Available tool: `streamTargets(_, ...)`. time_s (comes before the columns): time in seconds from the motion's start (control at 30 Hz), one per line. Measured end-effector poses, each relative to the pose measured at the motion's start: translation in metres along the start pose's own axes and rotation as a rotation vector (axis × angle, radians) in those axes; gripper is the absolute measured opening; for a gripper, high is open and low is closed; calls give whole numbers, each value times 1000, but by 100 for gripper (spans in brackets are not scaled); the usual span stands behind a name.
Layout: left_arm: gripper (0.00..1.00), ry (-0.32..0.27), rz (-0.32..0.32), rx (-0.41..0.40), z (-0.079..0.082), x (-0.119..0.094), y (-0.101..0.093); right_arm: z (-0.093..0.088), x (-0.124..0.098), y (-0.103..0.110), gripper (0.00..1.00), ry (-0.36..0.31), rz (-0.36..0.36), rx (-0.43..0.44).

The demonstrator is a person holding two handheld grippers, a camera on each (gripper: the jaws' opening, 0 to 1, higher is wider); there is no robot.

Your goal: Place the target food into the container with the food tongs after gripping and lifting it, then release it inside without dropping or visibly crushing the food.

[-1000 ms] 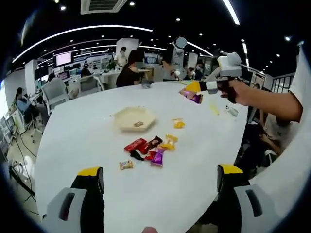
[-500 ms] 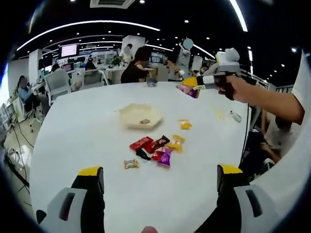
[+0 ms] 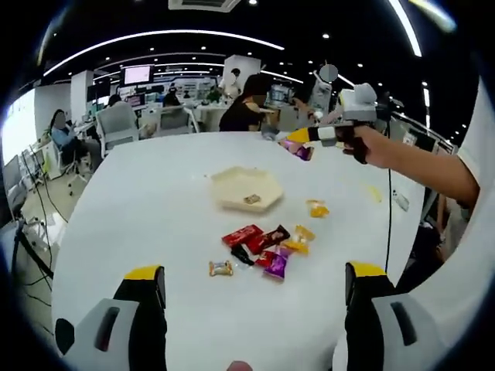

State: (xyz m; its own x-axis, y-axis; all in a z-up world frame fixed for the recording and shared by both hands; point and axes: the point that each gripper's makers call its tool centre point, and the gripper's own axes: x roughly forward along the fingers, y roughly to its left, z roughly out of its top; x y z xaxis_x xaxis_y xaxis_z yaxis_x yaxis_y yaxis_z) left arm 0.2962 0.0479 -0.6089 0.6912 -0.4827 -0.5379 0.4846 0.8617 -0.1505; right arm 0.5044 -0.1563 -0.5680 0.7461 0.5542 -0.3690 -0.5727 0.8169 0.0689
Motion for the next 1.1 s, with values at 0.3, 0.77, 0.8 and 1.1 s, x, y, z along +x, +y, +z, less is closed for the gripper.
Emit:
streamTargets(0.3,97,15,33,-15,-6,-1,6,2,36,-18,22,12,7,3)
streamTargets(0.77,99,32,67,-9,-14,3,6,-9,73,-17,22,76,38,-23)
streamTargets(0.8,99,29,70,-12,-14,3,6,-10,75,-17,22,77,40,-21)
streamTargets(1.1,99,28,90,-10,-19,2,11,-30,105,-25,22,125,62,-7)
